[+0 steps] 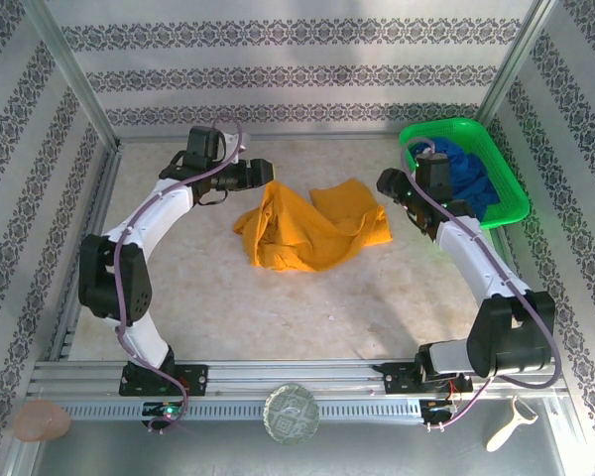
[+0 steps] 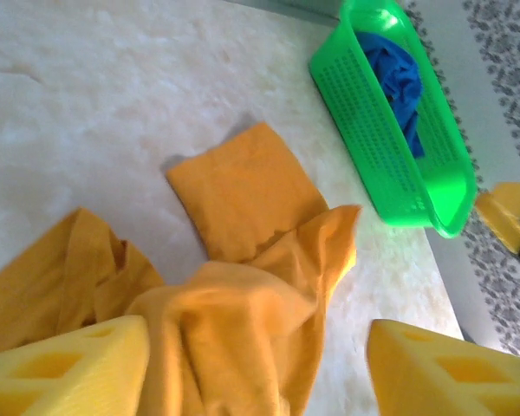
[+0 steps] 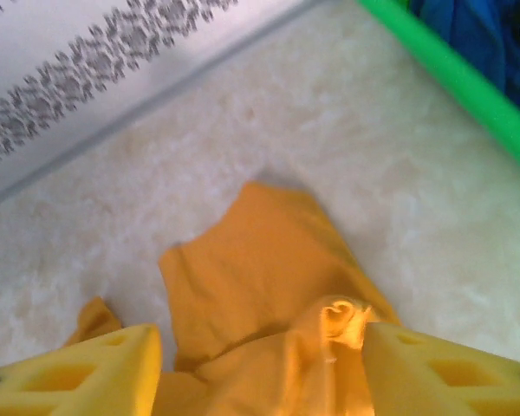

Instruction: Fold the inside-out t-shirt

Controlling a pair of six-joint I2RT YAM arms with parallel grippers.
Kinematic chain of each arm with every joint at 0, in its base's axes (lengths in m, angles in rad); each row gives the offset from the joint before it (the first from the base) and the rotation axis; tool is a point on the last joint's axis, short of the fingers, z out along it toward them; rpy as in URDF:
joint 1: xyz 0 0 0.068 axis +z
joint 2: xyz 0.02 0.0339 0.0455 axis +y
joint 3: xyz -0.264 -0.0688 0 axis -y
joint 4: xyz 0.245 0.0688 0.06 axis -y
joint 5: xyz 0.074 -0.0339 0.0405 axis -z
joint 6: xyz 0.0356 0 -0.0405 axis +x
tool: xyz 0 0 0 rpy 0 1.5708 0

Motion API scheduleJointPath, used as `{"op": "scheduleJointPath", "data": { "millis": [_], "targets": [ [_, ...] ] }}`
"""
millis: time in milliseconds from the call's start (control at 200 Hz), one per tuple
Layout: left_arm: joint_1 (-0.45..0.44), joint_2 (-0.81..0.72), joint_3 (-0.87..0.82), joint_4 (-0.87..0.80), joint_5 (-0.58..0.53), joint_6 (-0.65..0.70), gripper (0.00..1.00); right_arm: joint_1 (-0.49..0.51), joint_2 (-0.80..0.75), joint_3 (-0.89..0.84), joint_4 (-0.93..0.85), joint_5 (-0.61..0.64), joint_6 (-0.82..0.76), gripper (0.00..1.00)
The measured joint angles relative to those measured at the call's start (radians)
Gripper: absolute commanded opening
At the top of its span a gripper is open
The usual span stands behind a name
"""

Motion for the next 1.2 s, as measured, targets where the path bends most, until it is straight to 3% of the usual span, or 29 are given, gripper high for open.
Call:
{"op": "scheduleJointPath", "data": {
  "millis": [135, 295, 385, 550, 654, 714, 759, 849, 1024, 1199],
  "targets": [
    [0.000, -0.021, -0.029, -0.015, -0.075, -0.013, 0.78, 0.074, -0.055, -0.007, -0.047, 0.011, -0.004, 0.65],
    [0.000, -0.201, -0.242, -0.024, -0.173, -0.026, 0.89, 0.314, -0.116, -0.106, -0.060, -0.002, 0.003, 0.67],
    [0.002, -0.334, -0.376, -0.026, -0.221, -0.039, 1.00, 0.474, -0.053, -0.116, -0.058, -0.002, -0.018, 0.67],
    [0.030, -0.526, -0.507, -0.040, -0.283, -0.065, 1.00, 0.637, 0.160, -0.031, -0.083, 0.011, -0.101, 0.69],
    [0.055, -0.629, -0.549, -0.045, -0.327, -0.092, 1.00, 0.668, 0.266, 0.053, -0.095, 0.024, -0.147, 0.68],
    [0.061, -0.685, -0.571, -0.048, -0.359, -0.112, 1.00, 0.674, 0.313, 0.094, -0.095, 0.028, -0.165, 0.62],
    [0.065, -0.718, -0.587, -0.051, -0.375, -0.126, 1.00, 0.674, 0.345, 0.122, -0.095, 0.029, -0.175, 0.48],
    [0.072, -0.767, -0.617, -0.051, -0.388, -0.150, 1.00, 0.673, 0.396, 0.156, -0.095, 0.029, -0.198, 0.00],
    [0.079, -0.793, -0.655, -0.052, -0.348, -0.171, 1.00, 0.646, 0.377, 0.155, -0.136, 0.008, -0.214, 0.00],
    [0.080, -0.742, -0.652, -0.061, -0.254, -0.167, 1.00, 0.518, 0.095, 0.101, -0.170, -0.069, -0.211, 0.00]
  ]
}}
